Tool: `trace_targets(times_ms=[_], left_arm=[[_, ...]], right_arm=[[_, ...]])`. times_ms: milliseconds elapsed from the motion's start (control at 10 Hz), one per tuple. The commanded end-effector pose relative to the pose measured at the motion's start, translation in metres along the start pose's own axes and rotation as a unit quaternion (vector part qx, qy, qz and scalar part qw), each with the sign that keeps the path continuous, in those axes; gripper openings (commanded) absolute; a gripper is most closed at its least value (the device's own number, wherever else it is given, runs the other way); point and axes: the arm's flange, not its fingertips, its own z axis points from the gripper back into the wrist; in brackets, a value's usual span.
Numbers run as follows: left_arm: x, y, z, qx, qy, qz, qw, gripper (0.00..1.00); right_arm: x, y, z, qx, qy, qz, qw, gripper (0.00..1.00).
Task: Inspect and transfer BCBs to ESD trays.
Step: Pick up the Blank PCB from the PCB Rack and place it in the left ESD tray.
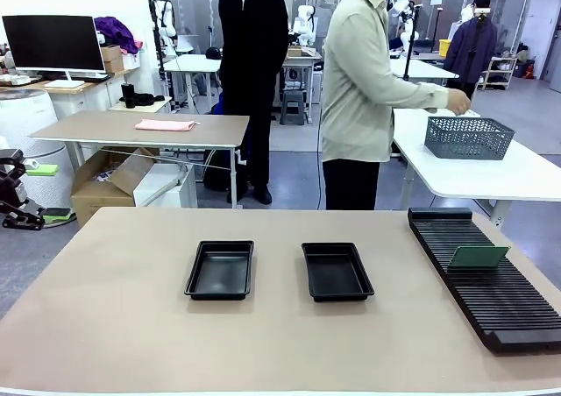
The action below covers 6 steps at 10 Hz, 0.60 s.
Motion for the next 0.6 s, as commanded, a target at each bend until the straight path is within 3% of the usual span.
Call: trace_targets(times_ms=[0, 200, 500], left_arm=[[0.001, -0.001, 0.0, -0.003, -0.003, -0.001, 1.0, 1.0], [0.001, -0.001, 0.0, -0.003, -0.003, -0.001, 1.0, 1.0], [0.001, -0.001, 0.0, -0.003, -0.003, -0.001, 1.0, 1.0]], right_arm=[[0.005, 0.002, -0.011, -0.058, 0.024, 0.066, 0.996, 1.0], [0.014, 0.012, -0.018, -0.106, 0.062, 0.163, 0.979, 1.0], [0.021, 0.027, -0.03, -0.149, 0.121, 0.304, 0.933, 1.0]])
